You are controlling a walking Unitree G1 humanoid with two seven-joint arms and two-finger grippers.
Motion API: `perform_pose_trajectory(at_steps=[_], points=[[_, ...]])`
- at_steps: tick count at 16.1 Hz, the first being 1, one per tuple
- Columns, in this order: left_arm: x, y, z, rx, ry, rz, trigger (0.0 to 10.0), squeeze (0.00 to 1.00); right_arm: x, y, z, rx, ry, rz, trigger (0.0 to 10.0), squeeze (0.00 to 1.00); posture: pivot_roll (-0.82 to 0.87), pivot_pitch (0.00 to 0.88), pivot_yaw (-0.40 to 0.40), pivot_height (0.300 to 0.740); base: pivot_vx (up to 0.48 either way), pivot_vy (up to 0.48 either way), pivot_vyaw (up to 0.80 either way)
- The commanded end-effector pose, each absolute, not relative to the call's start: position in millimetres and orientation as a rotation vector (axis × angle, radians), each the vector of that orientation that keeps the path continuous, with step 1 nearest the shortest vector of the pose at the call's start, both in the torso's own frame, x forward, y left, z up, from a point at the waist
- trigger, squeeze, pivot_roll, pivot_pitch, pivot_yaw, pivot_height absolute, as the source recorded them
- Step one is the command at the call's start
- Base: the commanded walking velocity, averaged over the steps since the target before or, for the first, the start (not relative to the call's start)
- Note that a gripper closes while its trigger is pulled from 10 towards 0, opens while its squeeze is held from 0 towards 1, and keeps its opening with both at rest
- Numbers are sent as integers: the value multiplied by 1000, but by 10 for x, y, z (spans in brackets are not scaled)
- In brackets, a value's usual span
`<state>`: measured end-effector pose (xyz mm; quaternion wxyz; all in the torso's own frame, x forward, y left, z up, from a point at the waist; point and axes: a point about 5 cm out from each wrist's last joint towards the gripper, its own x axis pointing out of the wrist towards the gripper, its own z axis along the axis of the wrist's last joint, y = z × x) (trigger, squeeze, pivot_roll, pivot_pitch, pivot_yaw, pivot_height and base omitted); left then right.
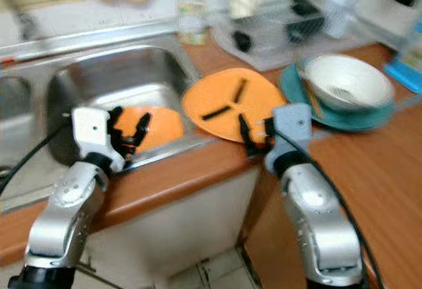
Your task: Kitchen organization
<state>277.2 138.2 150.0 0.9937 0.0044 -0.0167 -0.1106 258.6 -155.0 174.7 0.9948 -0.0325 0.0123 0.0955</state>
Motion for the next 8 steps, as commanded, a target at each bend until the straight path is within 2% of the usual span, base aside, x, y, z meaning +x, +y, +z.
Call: perform_pose_trajectory(at_steps=[1,8], points=[[2773,1440,1539,17,-45,-200,10000,0,2590,-1485,1825,-49,-19,212,10000,1000,-162,0,30,740,296,0,0],[2761,1439,1529,19,-43,-199,10000,0,2585,-1467,1822,-54,-20,231,10000,1000,-162,0,24,740,289,0,0]])
